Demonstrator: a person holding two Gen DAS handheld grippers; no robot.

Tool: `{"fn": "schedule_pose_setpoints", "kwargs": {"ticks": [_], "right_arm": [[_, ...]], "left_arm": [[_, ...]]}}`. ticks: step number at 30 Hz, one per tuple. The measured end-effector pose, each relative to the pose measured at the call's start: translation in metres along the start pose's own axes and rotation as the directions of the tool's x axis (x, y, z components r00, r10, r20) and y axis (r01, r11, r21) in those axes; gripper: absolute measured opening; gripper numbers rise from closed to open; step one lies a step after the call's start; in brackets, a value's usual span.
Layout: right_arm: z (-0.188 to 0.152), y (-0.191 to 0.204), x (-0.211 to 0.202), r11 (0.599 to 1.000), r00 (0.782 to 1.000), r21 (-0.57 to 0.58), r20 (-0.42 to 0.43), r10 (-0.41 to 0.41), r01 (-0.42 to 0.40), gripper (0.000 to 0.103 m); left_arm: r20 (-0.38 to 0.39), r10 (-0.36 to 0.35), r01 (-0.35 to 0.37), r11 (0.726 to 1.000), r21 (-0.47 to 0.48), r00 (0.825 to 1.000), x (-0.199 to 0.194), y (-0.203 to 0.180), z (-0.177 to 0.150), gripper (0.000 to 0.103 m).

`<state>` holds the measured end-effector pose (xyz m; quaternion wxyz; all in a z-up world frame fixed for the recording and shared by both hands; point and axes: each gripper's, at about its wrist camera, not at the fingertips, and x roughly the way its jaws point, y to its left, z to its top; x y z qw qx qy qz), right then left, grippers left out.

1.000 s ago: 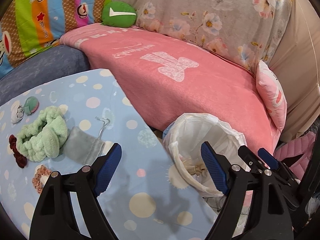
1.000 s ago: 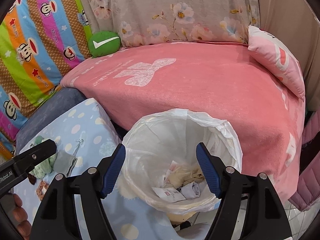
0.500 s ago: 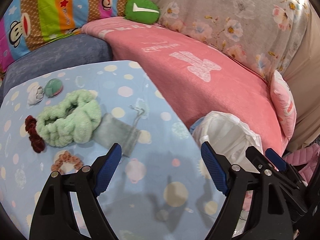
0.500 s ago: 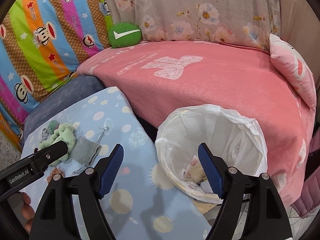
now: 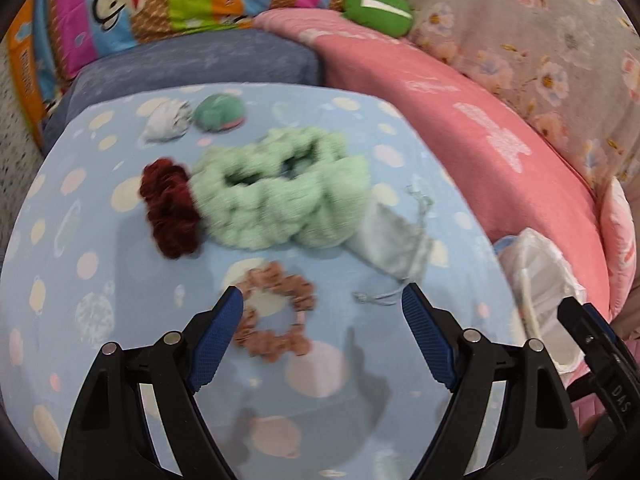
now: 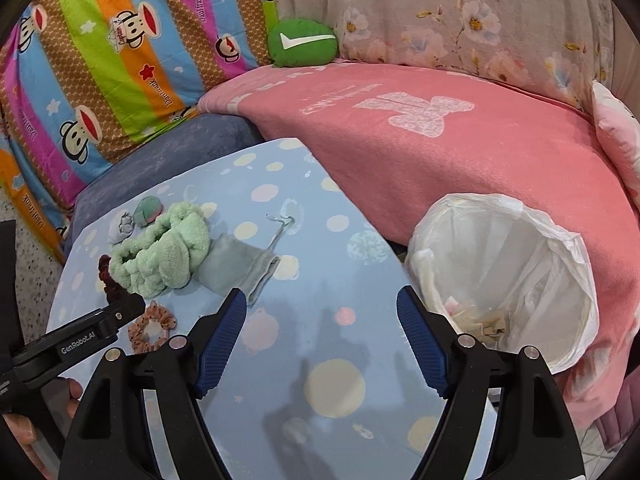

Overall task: Collect trash
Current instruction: 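Move both tools back to the remaining items on the table, then grasp the pink scrunchie with the left tool while the right tool grasps the green fuzzy headband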

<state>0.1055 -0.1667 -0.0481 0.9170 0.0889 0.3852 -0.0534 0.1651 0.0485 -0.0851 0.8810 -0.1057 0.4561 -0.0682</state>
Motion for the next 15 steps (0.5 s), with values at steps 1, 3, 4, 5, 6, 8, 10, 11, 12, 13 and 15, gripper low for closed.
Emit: {"fn": "schedule_pose_setpoints", "kwargs": {"ticks": [1,3,4,5,6,8,10,11,12,13,15], "right_arm": [[-0.001,0.006,0.003,1.000,1.000,-0.008,-0.006,0.005,-0.005,0.075],[-0.005,0.017,0.010,1.000,1.000,-0.018,-0.019,0.017,-0.017,0.075],[-0.006,0.023,0.013,0.999,0.999,-0.023,-0.027,0.023,-0.024,0.075],[-0.007,0.028,0.017,0.999,0.999,-0.027,-0.034,0.028,-0.029,0.075],[-0.009,0.033,0.021,0.999,0.999,-0.032,-0.043,0.032,-0.034,0.075],[-0.012,0.043,0.029,0.998,0.997,-0.045,-0.060,0.040,-0.043,0.075],[-0.015,0.051,0.036,0.997,0.996,-0.058,-0.075,0.044,-0.049,0.075],[-0.016,0.055,0.040,0.997,0.995,-0.062,-0.083,0.046,-0.051,0.075],[-0.017,0.058,0.043,0.997,0.995,-0.064,-0.090,0.048,-0.053,0.075],[-0.018,0.061,0.046,0.996,0.994,-0.066,-0.096,0.050,-0.056,0.075],[-0.019,0.065,0.052,0.996,0.993,-0.069,-0.106,0.052,-0.059,0.075]], "left_arm": [[-0.013,0.009,-0.009,1.000,-0.020,1.000,0.004,0.010,-0.001,0.078],[-0.030,0.021,-0.022,0.999,-0.041,0.999,0.010,0.022,-0.003,0.078],[-0.040,0.031,-0.033,0.998,-0.051,0.999,0.014,0.028,-0.004,0.078],[-0.051,0.037,-0.040,0.997,-0.058,0.998,0.018,0.034,-0.005,0.078],[-0.063,0.040,-0.044,0.997,-0.064,0.997,0.021,0.038,-0.006,0.078],[-0.087,0.046,-0.053,0.996,-0.075,0.995,0.029,0.045,-0.008,0.077],[-0.105,0.042,-0.051,0.996,-0.080,0.994,0.037,0.050,-0.009,0.074],[-0.112,0.039,-0.049,0.996,-0.079,0.993,0.040,0.053,-0.010,0.072],[-0.119,0.037,-0.047,0.996,-0.077,0.992,0.042,0.054,-0.011,0.067],[-0.129,0.032,-0.042,0.996,-0.077,0.991,0.046,0.055,-0.012,0.062],[-0.131,0.031,-0.041,0.997,-0.073,0.991,0.049,0.057,-0.013,0.058]]}}
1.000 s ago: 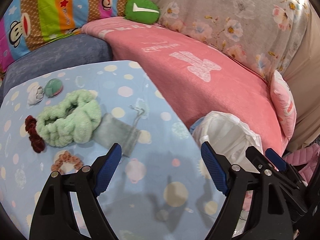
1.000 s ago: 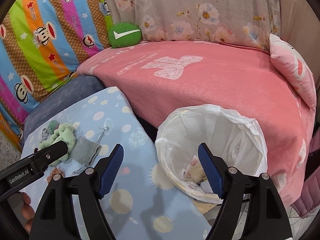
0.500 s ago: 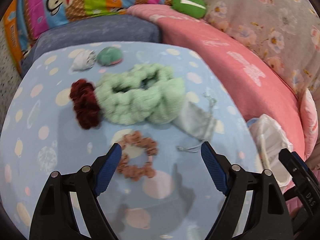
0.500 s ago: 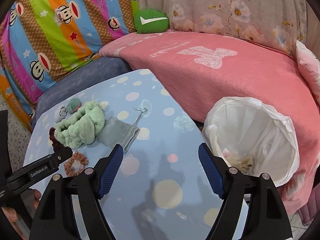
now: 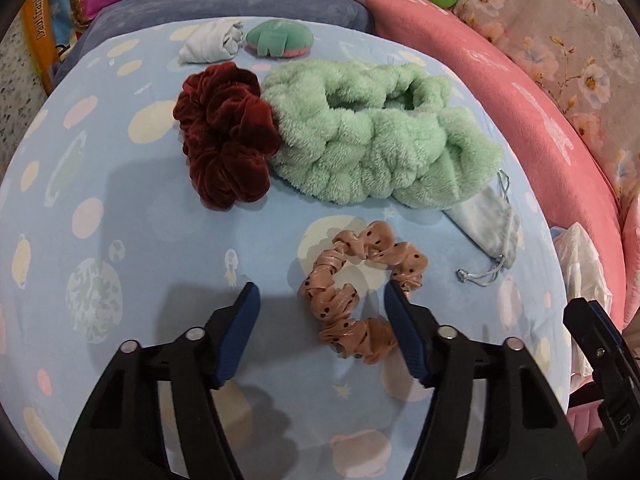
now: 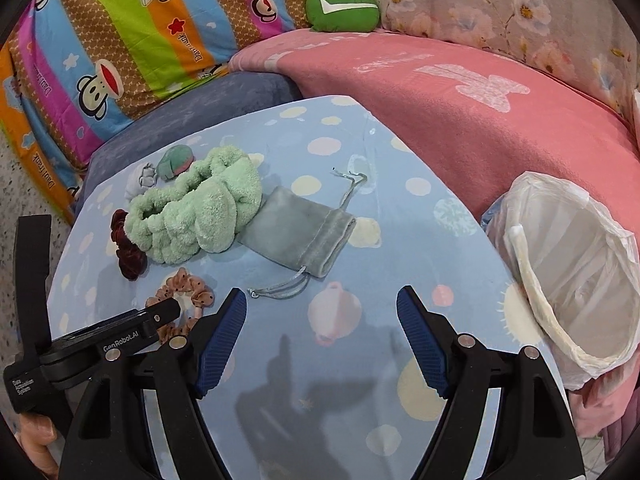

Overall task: Collect trash
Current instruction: 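Grasp the pink scrunchie with the left tool while the right tool grasps the green fuzzy headband, then carry the scrunchie and headband in both tools over the trash bin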

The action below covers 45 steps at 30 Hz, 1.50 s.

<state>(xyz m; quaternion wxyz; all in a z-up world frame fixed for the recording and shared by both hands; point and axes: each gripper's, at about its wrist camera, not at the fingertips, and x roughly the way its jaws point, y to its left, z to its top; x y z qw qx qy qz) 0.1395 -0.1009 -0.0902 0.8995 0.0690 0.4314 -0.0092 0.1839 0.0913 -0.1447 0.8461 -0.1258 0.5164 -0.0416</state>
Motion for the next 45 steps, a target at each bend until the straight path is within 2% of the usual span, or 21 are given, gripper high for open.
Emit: {"fn": "schedule_pose_setpoints", "kwargs": {"ticks": [2,3,4,7,11,17,23,30,32,33,34,37,45], "right_arm": [[0.001,0.003,0.005,1.000,1.000,-0.002,-0.008,0.004,-0.004,0.075],[0.002,0.005,0.008,1.000,1.000,-0.003,-0.013,0.006,-0.006,0.075],[0.003,0.007,0.010,1.000,1.000,-0.005,-0.015,0.008,-0.008,0.075],[0.005,0.013,0.015,1.000,1.000,-0.012,-0.020,0.013,-0.013,0.075],[0.008,0.019,0.022,1.000,0.999,-0.018,-0.028,0.016,-0.016,0.075],[0.021,0.028,0.029,0.998,0.998,-0.018,-0.028,0.052,-0.052,0.075],[0.041,0.048,0.042,0.994,0.994,-0.004,-0.028,0.107,-0.107,0.074],[0.060,0.075,0.064,0.990,0.990,-0.029,-0.045,0.137,-0.139,0.059],[0.062,0.078,0.071,0.989,0.988,-0.032,-0.059,0.140,-0.142,0.048],[0.062,0.079,0.074,0.989,0.988,-0.032,-0.065,0.142,-0.144,0.035],[0.063,0.079,0.075,0.989,0.988,-0.033,-0.072,0.140,-0.142,0.014],[0.069,0.075,0.066,0.990,0.989,-0.016,-0.052,0.141,-0.142,0.011],[0.103,0.055,-0.003,0.989,0.983,-0.037,0.110,0.148,-0.145,0.010]], "left_arm": [[0.000,-0.006,0.006,1.000,0.025,1.000,0.001,-0.002,0.000,0.045],[0.000,-0.008,0.008,0.999,0.036,1.000,0.001,-0.002,0.000,0.036],[-0.005,-0.016,0.017,0.999,0.047,1.000,0.002,-0.004,0.000,0.022],[-0.015,-0.036,0.036,0.998,0.059,0.999,0.002,-0.008,0.000,0.013],[0.004,-0.055,0.054,0.996,0.076,0.998,-0.008,-0.013,0.004,0.012],[0.086,-0.077,0.071,0.995,0.072,0.993,-0.044,-0.009,0.019,0.012],[0.167,-0.057,0.051,0.998,0.040,0.984,-0.073,0.006,0.047,0.012],[0.195,-0.017,0.011,1.000,0.027,0.981,-0.080,0.020,0.073,0.012],[0.198,-0.014,0.010,1.000,0.023,0.980,-0.080,0.022,0.076,0.012],[0.200,-0.014,0.010,1.000,0.022,0.980,-0.080,0.022,0.077,0.012],[0.200,-0.014,0.010,1.000,0.023,0.980,-0.081,0.022,0.079,0.012],[0.198,-0.016,0.010,0.999,0.032,0.980,-0.083,0.019,0.083,0.012],[0.237,-0.039,0.021,0.997,0.080,0.971,-0.102,-0.013,0.084,0.012]]}}
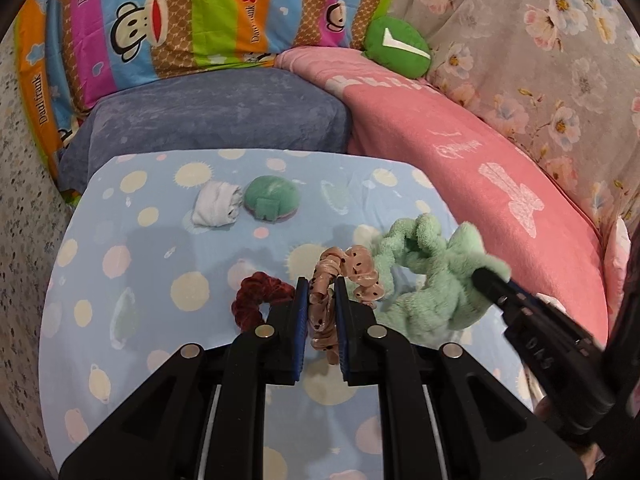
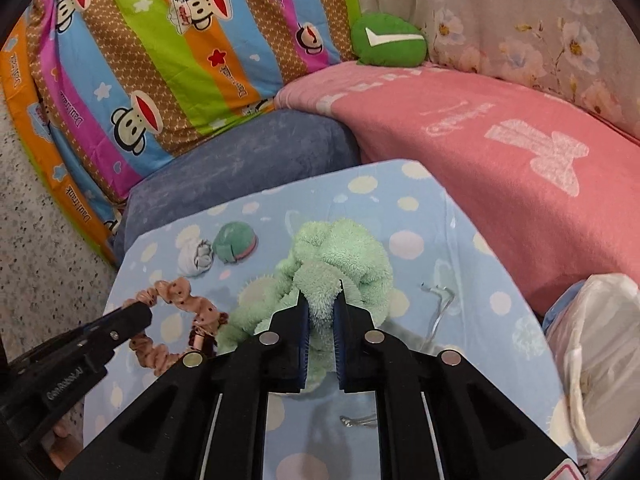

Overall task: Collect trash
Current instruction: 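Carry the scrunchie and headband in both tools over the trash bin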

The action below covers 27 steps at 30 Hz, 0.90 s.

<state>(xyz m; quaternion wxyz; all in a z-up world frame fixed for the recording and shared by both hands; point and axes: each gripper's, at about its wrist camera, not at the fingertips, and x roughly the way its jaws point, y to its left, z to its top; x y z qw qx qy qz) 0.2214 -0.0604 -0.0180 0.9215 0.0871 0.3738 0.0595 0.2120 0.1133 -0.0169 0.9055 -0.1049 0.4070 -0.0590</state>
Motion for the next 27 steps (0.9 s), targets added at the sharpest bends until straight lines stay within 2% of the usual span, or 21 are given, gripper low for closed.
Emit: {"fn": "schedule_pose_setpoints", "kwargs": {"ticks": [5,12,19,27], "right_arm": [[0.020,-0.021,-0.045,1.000,0.996,0.006,0.089,-0.030,0.029,0.010],[0.028,-0.072,-0.107,0.994,0.977,0.057,0.186,-0.102,0.093,0.010],[0.017,-0.130,-0.150,0.977,0.956,0.124,0.216,-0.198,0.175,0.010],[-0.004,-0.192,-0.179,0.945,0.930,0.195,0.209,-0.302,0.263,0.010]], "left_arm": [[0.021,-0.039,0.038,0.998,0.053,0.999,-0.013,-0.039,0.001,0.012],[0.033,-0.108,0.102,0.984,0.144,0.994,-0.029,-0.104,-0.004,0.013],[0.014,-0.181,0.173,0.956,0.237,0.983,-0.035,-0.175,-0.018,0.013],[-0.039,-0.246,0.246,0.919,0.308,0.968,-0.029,-0.243,-0.041,0.013]]}}
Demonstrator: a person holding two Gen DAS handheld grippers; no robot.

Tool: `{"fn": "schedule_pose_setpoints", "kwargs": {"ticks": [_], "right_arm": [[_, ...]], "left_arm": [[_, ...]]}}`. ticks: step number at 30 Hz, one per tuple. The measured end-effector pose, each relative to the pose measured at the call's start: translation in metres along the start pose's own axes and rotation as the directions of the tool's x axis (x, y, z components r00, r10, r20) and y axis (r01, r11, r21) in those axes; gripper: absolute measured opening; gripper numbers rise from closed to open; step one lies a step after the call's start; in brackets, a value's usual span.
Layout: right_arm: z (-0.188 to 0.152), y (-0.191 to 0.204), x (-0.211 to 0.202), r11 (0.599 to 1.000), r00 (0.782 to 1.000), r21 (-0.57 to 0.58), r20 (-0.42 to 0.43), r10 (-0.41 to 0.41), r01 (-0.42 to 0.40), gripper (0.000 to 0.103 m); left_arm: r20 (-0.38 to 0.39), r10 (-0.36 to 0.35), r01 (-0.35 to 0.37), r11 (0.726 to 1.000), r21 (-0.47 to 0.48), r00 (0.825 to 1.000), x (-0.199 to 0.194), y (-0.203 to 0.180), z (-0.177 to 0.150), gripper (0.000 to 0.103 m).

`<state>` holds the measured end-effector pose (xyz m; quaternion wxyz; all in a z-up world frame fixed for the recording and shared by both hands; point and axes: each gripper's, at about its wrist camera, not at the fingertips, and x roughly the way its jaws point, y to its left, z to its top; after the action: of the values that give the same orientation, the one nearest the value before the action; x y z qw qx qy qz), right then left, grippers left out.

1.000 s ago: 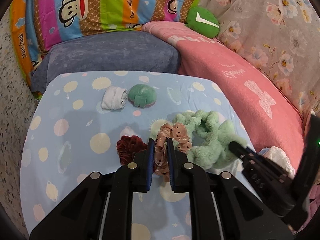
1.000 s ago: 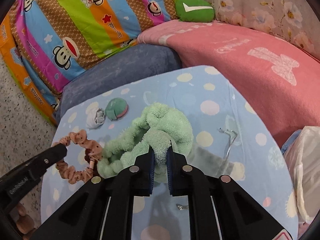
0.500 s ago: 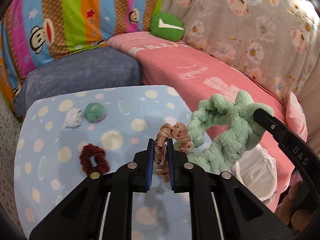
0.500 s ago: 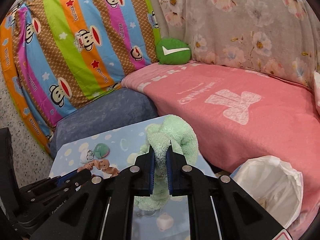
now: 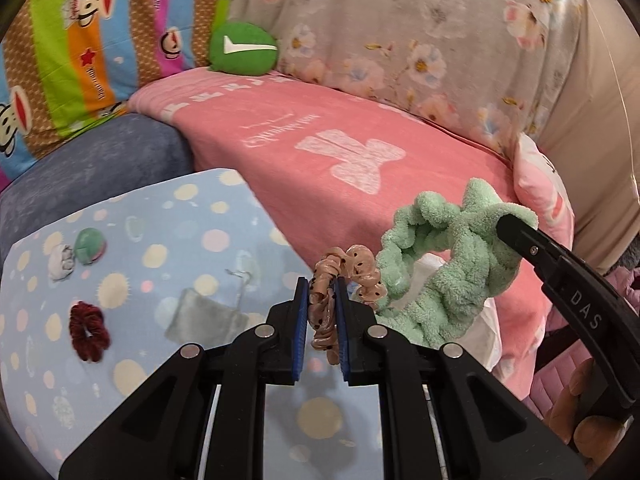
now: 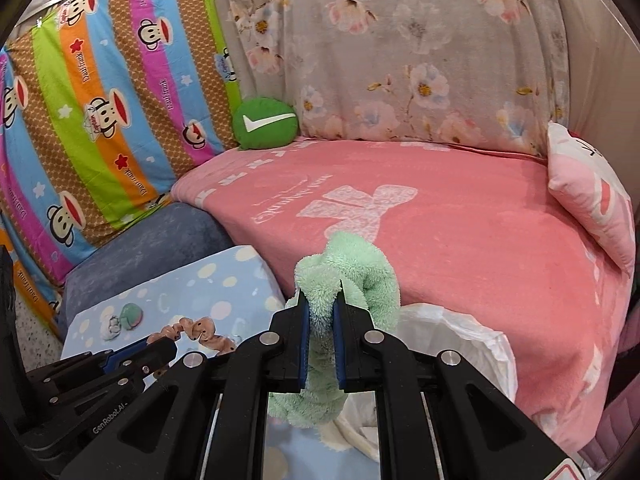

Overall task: Collect trash
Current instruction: 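Carry the scrunchie and headband in both tools over the trash bin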

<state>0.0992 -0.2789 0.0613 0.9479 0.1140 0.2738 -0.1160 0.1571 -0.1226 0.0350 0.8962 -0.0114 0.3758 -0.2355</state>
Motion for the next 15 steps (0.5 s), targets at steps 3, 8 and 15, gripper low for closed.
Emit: {"fn": "schedule_pose_setpoints", "kwargs": {"ticks": [3,8,15], "right_arm": [[-0.003,-0.026,-0.001,0.999,1.000,0.031,-0.009,-0.030,0.030,0.010],[-0.012,-0.061,-0.001,0.994,0.997,0.081,-0.024,-0.073,0.075,0.010],[-0.023,-0.096,0.000,0.986,0.991,0.109,-0.047,-0.123,0.127,0.010]], "left_arm": [[-0.015,-0.014,0.015,0.999,0.034,1.000,0.010,-0.023,-0.003,0.013],[-0.043,-0.037,0.041,0.995,0.087,0.998,0.027,-0.058,-0.008,0.013],[-0.076,-0.071,0.081,0.987,0.141,0.995,0.046,-0.095,-0.012,0.014]]}}
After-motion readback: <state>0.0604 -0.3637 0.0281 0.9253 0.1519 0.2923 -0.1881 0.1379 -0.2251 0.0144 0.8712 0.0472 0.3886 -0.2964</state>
